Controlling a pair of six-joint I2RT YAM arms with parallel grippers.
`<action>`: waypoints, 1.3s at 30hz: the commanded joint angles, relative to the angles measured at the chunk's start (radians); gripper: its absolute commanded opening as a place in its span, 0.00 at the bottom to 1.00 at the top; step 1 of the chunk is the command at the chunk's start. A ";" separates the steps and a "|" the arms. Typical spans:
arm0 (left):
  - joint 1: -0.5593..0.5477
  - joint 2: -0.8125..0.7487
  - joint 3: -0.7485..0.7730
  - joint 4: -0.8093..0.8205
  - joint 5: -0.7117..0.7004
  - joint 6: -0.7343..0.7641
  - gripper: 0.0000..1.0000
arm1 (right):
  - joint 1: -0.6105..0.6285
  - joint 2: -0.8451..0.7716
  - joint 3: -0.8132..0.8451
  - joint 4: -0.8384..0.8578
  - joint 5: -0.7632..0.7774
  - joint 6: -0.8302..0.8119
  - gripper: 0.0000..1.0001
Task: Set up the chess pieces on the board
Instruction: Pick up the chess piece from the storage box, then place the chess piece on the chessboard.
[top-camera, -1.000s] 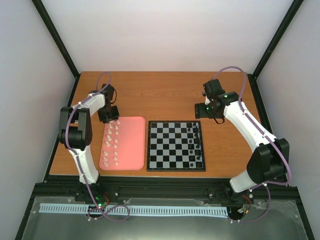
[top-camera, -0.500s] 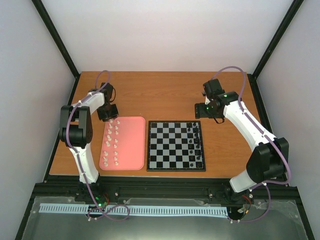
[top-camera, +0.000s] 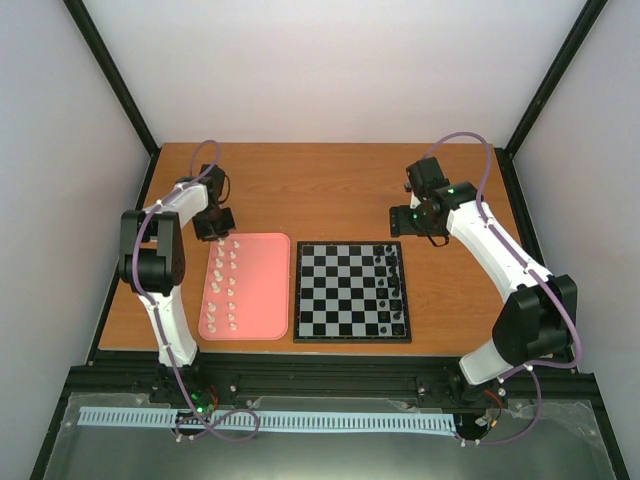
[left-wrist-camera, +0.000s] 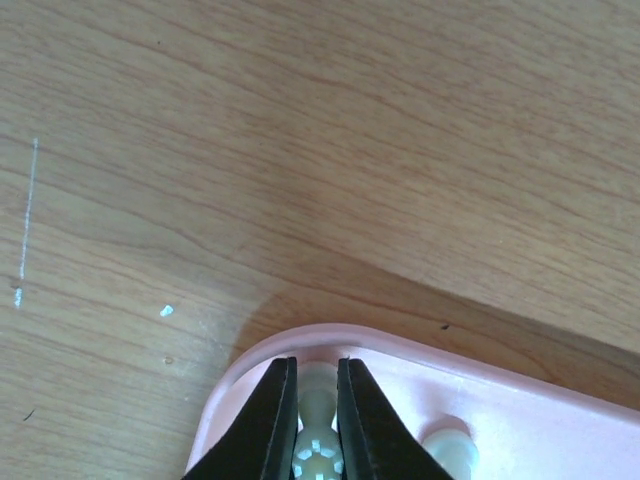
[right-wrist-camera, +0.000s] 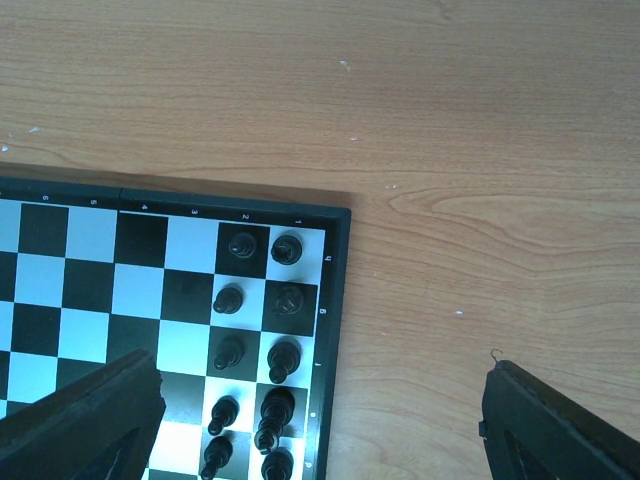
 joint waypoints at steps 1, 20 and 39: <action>0.011 -0.055 0.052 -0.044 -0.012 0.017 0.01 | -0.008 0.003 0.021 -0.008 0.009 0.000 1.00; -0.311 -0.200 0.210 -0.190 0.155 -0.075 0.01 | -0.056 -0.010 -0.013 0.018 -0.002 0.026 1.00; -0.573 0.020 0.291 -0.167 0.106 -0.160 0.01 | -0.118 -0.051 -0.072 0.023 -0.025 -0.007 1.00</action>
